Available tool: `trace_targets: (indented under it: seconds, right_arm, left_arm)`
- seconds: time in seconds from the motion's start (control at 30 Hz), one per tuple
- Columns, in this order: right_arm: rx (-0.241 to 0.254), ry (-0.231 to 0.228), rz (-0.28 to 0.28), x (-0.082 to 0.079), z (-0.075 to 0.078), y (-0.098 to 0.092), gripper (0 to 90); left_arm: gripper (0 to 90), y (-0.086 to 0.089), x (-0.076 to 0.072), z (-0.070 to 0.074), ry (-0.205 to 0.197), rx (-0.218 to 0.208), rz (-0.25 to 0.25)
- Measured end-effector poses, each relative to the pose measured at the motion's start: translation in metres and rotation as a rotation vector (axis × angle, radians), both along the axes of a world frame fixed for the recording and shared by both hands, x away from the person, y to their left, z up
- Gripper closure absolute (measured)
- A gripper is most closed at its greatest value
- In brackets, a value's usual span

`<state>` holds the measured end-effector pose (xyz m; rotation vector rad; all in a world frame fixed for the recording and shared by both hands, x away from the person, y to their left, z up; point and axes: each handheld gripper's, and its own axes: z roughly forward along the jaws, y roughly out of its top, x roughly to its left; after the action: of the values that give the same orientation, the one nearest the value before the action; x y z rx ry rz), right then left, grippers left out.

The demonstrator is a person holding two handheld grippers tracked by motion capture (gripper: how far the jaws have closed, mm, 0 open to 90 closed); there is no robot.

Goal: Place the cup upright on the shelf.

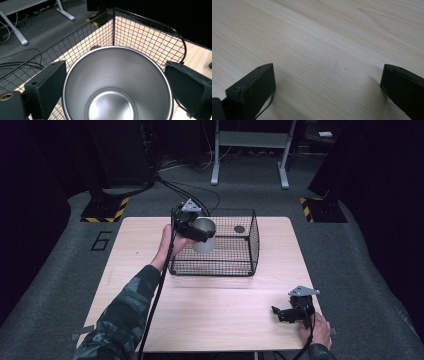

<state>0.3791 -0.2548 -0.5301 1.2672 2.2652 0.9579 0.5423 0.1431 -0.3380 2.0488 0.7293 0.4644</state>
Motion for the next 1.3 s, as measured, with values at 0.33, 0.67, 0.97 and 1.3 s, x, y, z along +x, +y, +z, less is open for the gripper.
trace_targets:
  seconds: [0.33, 0.67, 0.97, 1.3]
  right_arm:
    - [-0.004, 0.001, 0.009, 0.0, 0.0, -0.001, 0.0]
    - [-0.004, 0.001, 0.009, 0.0, 0.0, -0.001, 0.0]
    - [-0.004, 0.001, 0.009, 0.0, 0.0, -0.001, 0.0]
    - [-0.003, -0.001, 0.008, 0.0, 0.0, -0.001, 0.0]
  left_arm:
    - [6.6, -0.01, 0.018, -0.017, 0.045, 0.04, 0.019]
    - [6.6, -0.019, 0.032, -0.031, 0.087, 0.07, 0.025]
    - [6.6, -0.026, 0.043, -0.043, 0.12, 0.107, 0.032]
    - [6.6, -0.039, 0.054, -0.054, 0.167, 0.143, 0.038]
